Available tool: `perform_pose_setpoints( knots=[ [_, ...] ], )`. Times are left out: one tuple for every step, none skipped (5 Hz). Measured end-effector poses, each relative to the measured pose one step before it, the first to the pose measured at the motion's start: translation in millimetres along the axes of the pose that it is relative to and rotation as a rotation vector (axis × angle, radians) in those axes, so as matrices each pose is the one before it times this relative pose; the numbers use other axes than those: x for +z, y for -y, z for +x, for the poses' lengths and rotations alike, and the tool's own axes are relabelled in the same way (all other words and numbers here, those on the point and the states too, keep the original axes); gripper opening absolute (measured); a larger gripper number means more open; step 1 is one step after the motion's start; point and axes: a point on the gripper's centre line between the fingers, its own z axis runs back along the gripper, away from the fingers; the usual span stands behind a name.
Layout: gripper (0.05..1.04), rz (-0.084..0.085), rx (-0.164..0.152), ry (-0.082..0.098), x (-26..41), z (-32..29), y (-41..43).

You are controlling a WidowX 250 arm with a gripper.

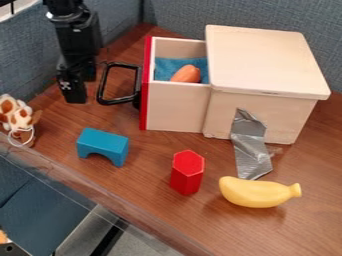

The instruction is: Closed the drawer

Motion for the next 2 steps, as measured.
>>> perform_pose_setpoints(
  knots=[
    [0.999,0.023,0.0231,-0.012,5.9,-10.65,-6.45],
    [0.999,-0.0174,0.0163,0.0023,-6.65,-1.93,-1.48]
  ],
)
